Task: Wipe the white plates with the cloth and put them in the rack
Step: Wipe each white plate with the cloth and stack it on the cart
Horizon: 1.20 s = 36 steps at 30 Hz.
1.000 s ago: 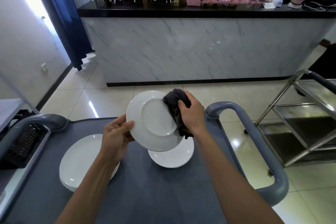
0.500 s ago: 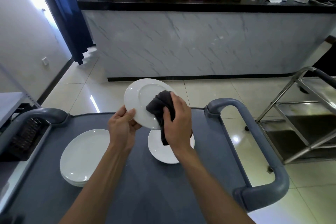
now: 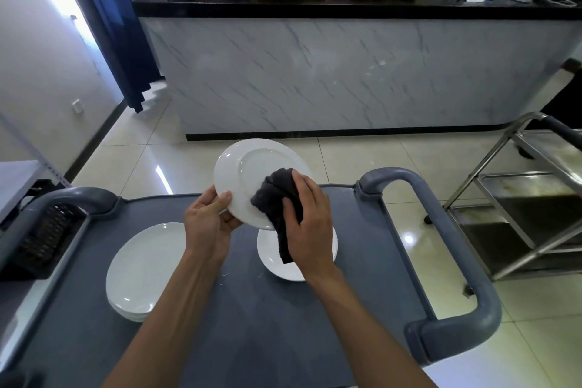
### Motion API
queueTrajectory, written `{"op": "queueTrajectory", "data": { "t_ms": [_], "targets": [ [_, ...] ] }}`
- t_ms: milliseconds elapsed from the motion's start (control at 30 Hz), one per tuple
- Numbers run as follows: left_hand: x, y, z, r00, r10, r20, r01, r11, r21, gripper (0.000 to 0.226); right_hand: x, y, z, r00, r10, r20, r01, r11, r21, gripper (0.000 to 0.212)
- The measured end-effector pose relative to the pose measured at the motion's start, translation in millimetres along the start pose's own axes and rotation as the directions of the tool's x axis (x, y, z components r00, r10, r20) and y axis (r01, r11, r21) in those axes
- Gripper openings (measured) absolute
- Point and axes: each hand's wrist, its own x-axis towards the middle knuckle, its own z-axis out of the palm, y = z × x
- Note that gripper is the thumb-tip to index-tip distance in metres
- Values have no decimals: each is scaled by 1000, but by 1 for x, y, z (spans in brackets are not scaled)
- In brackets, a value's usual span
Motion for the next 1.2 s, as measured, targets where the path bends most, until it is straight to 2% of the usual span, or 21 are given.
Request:
{"op": "queueTrajectory", "data": {
  "t_ms": [200,333,533,733,933,1033,1200],
  "targets": [
    [0,5,-3,998,-10,62,9,1000,12,27,24,14,-11,988,157,0,-156,981,113,47],
    [-1,6,-11,992,-33,120,27,998,49,32,47,24,-23,972,231,38,-234,966,111,45],
    [-5,7,-16,978,-42,204,19,993,115,36,71,22,-26,970,230,80,-236,969,70,44],
    [-4,8,-15,972,-35,232,-9,983,184,40,85,15,-12,978,181,101,-184,983,26,47],
    [-1,7,-15,976,-8,219,-41,975,218,35,73,8,-3,958,149,246,-159,987,19,64],
    [1,2,-17,979,-14,201,-36,970,240,33,63,11,-1,938,175,299,-190,981,23,70],
    [4,-10,-17,981,-24,191,-37,950,311,31,46,17,-5,929,286,237,-309,948,69,68]
  ]
}}
